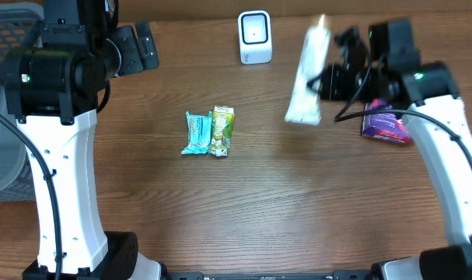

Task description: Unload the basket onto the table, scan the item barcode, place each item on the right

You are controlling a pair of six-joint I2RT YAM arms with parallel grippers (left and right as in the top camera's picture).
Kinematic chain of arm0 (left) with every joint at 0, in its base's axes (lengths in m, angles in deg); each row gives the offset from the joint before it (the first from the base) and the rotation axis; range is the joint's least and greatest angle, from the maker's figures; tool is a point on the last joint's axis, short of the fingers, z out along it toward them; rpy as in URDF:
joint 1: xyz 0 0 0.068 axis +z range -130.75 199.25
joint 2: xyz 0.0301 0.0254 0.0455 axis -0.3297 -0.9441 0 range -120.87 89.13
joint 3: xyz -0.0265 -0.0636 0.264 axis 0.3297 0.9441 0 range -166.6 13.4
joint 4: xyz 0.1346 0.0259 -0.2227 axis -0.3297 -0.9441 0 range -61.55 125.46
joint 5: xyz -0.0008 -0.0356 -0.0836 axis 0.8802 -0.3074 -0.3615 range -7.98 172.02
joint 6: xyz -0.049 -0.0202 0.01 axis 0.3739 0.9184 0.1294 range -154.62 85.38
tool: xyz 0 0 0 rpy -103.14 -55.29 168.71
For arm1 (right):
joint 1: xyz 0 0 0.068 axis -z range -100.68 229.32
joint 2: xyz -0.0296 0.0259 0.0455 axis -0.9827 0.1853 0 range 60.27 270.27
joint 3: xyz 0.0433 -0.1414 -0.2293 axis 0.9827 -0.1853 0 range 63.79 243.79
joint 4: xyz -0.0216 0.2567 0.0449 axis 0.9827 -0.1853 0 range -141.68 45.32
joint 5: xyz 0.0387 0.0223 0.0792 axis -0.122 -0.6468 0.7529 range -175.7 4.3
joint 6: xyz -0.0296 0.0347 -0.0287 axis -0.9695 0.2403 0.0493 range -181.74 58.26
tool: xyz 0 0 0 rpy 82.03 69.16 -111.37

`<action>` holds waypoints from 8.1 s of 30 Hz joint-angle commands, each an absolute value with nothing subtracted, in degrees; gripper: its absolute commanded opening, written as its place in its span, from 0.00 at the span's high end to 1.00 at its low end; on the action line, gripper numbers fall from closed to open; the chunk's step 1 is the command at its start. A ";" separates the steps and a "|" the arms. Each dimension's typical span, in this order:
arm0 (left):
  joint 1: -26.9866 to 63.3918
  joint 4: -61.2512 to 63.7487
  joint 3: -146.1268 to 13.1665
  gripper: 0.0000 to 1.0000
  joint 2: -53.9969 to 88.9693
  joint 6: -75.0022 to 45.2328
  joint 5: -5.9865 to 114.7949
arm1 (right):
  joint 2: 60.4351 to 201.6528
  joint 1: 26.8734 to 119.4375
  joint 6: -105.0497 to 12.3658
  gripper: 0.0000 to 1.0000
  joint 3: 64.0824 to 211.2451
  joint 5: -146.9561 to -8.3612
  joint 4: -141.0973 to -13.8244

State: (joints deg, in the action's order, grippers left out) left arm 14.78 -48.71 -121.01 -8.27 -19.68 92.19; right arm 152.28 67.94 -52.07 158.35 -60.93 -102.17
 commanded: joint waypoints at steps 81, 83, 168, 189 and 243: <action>14.74 -48.55 -121.67 0.00 -8.69 -18.74 92.94 | 165.96 72.86 -12.62 0.96 148.93 -91.05 -90.94; 14.74 -48.55 -121.67 0.00 -8.69 -18.76 92.94 | 166.75 74.26 -16.79 0.96 144.95 -88.12 -83.81; 14.74 -48.55 -121.67 0.01 -8.69 -18.74 92.94 | 181.89 38.79 -30.36 0.73 152.19 -83.51 -87.53; 14.74 -48.55 -121.67 0.00 -8.69 -18.74 92.94 | 180.82 50.30 -42.32 0.89 148.67 -36.75 -84.12; 14.74 -48.55 -121.67 0.00 -8.69 -18.74 92.94 | 180.85 43.81 -72.29 0.24 154.37 -87.07 -104.03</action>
